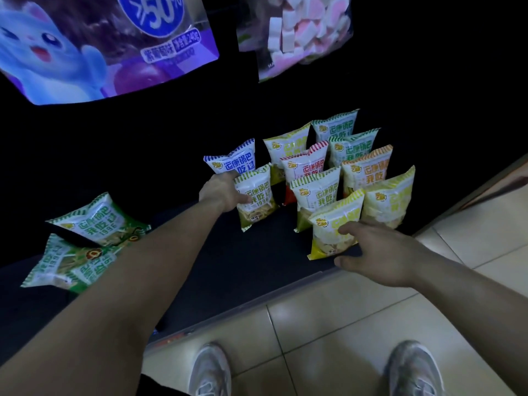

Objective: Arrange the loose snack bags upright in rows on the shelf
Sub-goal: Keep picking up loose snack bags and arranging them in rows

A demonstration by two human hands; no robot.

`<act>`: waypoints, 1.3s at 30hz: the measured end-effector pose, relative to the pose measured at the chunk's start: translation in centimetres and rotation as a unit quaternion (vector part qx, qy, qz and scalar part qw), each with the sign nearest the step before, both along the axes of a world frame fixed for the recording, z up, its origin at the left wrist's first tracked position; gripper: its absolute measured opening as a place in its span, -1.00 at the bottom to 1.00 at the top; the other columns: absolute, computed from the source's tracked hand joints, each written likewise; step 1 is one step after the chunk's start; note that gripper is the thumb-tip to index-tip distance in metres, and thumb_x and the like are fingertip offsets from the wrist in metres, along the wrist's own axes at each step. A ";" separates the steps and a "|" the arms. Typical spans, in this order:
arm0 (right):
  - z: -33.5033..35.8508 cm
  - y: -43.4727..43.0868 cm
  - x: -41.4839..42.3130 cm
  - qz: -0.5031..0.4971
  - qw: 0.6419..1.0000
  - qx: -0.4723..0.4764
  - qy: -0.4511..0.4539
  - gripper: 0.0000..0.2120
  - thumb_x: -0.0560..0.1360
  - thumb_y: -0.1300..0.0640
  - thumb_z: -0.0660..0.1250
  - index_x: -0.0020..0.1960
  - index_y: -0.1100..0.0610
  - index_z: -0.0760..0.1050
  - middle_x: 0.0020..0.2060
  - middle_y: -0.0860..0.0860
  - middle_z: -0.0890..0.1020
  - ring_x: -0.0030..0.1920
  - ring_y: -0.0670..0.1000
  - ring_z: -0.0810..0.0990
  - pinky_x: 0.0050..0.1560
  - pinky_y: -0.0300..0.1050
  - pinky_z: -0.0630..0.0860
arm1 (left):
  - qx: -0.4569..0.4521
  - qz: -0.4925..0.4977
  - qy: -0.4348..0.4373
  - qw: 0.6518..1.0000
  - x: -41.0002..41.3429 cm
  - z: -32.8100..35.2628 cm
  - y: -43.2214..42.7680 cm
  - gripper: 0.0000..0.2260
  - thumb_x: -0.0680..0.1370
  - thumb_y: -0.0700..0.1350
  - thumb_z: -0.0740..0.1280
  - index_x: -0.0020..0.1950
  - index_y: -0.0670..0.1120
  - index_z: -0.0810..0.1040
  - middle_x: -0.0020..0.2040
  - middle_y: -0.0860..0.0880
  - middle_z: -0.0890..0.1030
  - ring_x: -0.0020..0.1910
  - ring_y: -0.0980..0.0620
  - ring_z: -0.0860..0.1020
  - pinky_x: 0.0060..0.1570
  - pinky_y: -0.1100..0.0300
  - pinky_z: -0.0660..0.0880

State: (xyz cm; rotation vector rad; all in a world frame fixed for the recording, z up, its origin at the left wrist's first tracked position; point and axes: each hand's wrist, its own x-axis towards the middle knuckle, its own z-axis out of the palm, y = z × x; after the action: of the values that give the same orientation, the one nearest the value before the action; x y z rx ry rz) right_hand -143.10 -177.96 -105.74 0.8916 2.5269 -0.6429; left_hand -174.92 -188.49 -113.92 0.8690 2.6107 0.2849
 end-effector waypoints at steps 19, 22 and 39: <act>0.8 -1.4 -2.0 0.017 1.000 0.003 -0.023 -0.33 0.52 -0.25 0.30 0.54 -0.06 0.22 0.40 -0.04 0.32 0.36 0.05 0.40 0.19 -0.02 0.45 | -0.047 -0.074 0.159 0.983 1.8 3.5 -0.7 -0.30 0.47 0.23 0.41 0.51 0.00 0.28 0.43 -0.12 0.37 0.38 -0.17 0.34 0.27 -0.08 0.39; 1.7 -2.3 -3.1 0.028 1.000 0.006 -0.014 -0.37 0.52 -0.23 0.31 0.51 -0.04 0.26 0.39 0.00 0.33 0.33 0.08 0.43 0.17 0.00 0.46 | -0.077 -0.091 0.119 0.986 2.9 6.8 -2.3 -0.37 0.50 0.21 0.37 0.50 0.00 0.31 0.42 -0.11 0.38 0.37 -0.15 0.37 0.24 -0.07 0.43; 3.6 -19.6 -12.0 0.224 0.974 0.028 0.027 -0.38 0.54 -0.19 0.31 0.52 -0.01 0.26 0.40 0.02 0.35 0.36 0.11 0.42 0.23 0.07 0.47 | -0.144 0.045 -0.039 0.988 5.5 13.4 -34.7 -0.29 0.48 0.28 0.36 0.53 -0.03 0.28 0.46 -0.11 0.38 0.35 -0.11 0.44 0.26 0.03 0.43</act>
State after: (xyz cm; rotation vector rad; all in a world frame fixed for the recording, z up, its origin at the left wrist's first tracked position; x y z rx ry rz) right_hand -155.12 -197.58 -102.18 0.2979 2.6735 -0.4562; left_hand -169.41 -223.15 -100.52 0.6280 2.5386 -0.0363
